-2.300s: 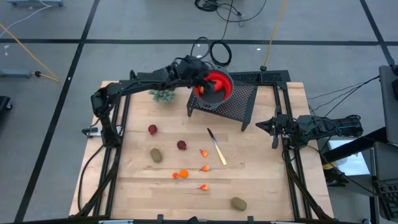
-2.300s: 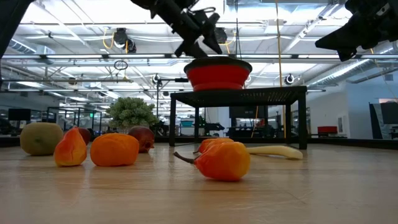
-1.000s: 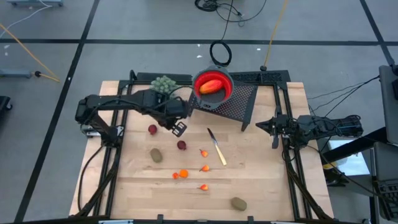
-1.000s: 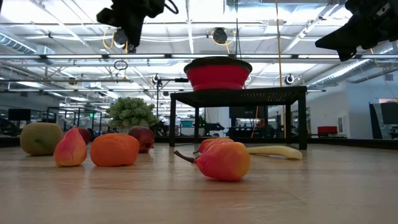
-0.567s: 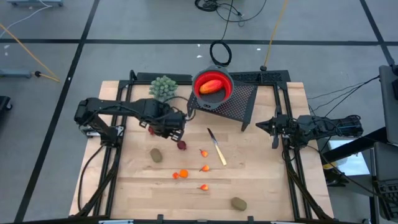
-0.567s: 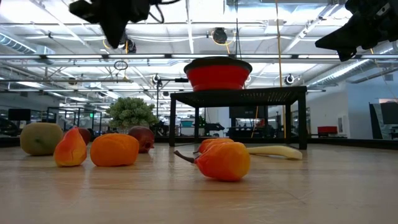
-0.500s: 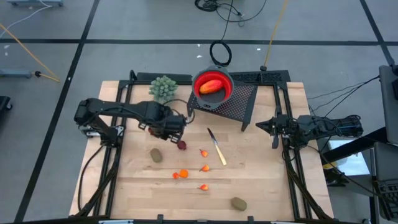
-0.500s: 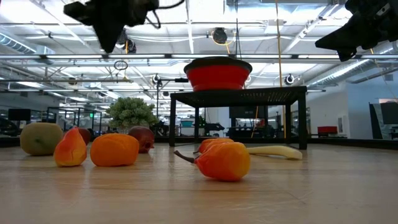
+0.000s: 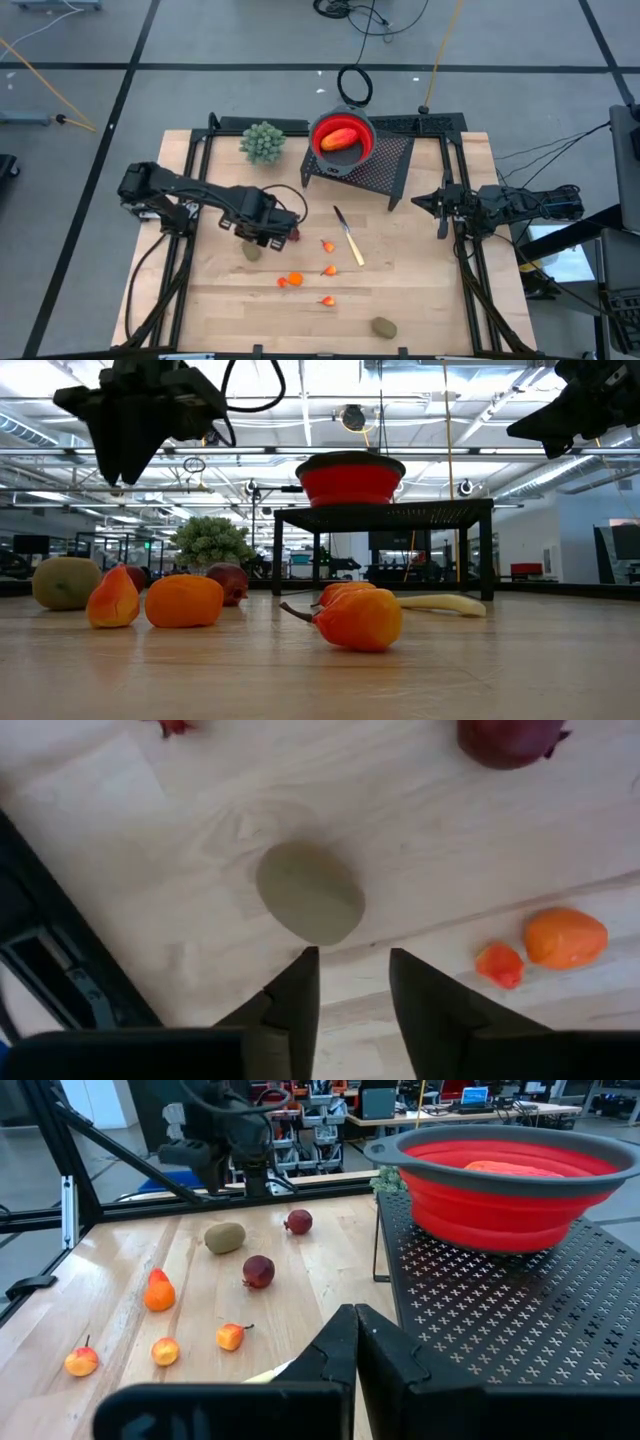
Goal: Pick & Place Fruit
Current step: Put the green kiwi into the red strainer bowl on the shelf
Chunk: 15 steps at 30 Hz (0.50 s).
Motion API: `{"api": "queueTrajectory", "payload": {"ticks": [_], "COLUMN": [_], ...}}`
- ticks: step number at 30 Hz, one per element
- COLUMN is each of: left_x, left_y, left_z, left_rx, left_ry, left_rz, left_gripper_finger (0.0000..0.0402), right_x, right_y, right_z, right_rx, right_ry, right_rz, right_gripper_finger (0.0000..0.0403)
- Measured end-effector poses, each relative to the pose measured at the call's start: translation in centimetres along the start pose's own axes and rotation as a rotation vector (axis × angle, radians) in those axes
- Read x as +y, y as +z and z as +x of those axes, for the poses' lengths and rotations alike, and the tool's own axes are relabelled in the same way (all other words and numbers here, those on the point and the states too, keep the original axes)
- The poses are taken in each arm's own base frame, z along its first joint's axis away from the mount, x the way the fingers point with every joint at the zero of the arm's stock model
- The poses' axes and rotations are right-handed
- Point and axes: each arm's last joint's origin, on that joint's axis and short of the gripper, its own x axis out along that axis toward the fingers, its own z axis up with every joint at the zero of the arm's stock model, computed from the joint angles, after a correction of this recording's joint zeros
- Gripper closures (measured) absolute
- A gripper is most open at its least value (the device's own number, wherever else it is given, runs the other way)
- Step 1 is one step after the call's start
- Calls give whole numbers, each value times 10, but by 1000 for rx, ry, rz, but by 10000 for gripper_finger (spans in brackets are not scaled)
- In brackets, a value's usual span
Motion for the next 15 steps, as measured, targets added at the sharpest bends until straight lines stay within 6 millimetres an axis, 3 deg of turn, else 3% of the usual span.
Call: {"api": "queueTrajectory", "payload": {"ticks": [10,15], "left_x": [5,7], "left_y": [-10,-14], "left_z": [25,28], "left_rx": [22,21], "left_ry": [69,43], "left_rz": [-33,-15], "left_gripper_finger": [189,171], "right_x": [0,0], "right_y": [0,0], "right_z": [0,0], "right_rx": [0,0], "right_ry": [0,0], "right_rz": [0,0], "right_gripper_finger": [403,403]}}
